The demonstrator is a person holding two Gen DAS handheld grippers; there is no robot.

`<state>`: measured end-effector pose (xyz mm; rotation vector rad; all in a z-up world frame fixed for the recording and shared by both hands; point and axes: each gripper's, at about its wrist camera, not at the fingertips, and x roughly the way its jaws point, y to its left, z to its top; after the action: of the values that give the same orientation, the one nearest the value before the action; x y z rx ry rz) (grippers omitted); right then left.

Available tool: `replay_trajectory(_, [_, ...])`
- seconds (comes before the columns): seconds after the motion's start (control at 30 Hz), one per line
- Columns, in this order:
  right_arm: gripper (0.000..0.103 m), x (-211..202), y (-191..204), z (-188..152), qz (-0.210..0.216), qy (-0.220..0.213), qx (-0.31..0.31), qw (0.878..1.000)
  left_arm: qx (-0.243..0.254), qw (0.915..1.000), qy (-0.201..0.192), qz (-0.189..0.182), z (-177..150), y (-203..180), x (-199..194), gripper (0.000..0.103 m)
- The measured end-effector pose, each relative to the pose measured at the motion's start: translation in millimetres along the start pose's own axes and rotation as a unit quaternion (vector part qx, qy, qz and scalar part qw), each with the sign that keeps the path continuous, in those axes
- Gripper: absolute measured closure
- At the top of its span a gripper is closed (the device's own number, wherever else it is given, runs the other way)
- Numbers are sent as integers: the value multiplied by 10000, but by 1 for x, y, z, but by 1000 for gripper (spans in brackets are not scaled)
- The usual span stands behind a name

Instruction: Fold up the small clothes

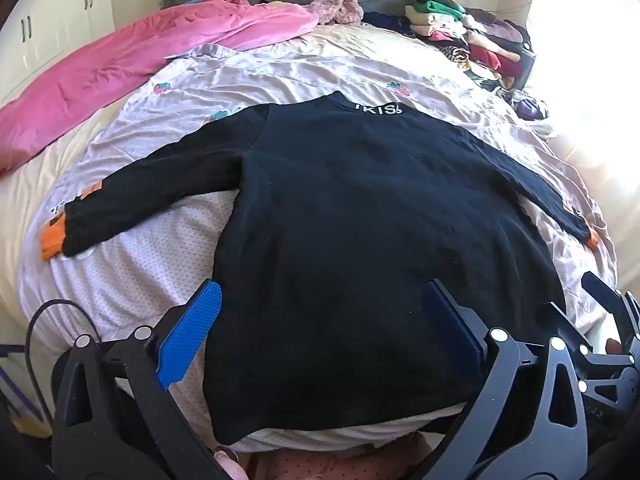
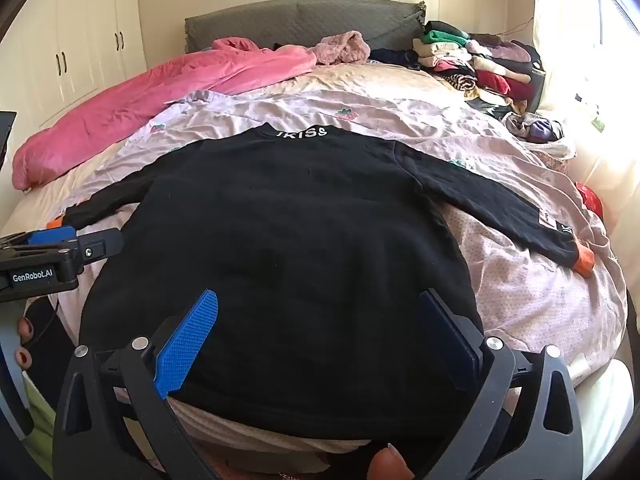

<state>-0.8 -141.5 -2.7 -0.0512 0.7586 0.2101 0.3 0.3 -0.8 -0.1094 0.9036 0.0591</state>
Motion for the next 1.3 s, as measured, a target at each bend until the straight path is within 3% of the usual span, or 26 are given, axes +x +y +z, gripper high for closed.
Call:
replay_trajectory(0.27, [4,-3,2,1,9,3,-7,10000,-157,9998,109,102,4,2,6,9])
replay_trajectory(0.3, [4,-3,2,0,14,2,-9,10000,23,10000,9,-82,4,0,-3,9])
replay_trajectory(1.3, [4,-2,6,-2,-18,39,-48,10000,81,9999,-7,-71,-2,-3,-1,9])
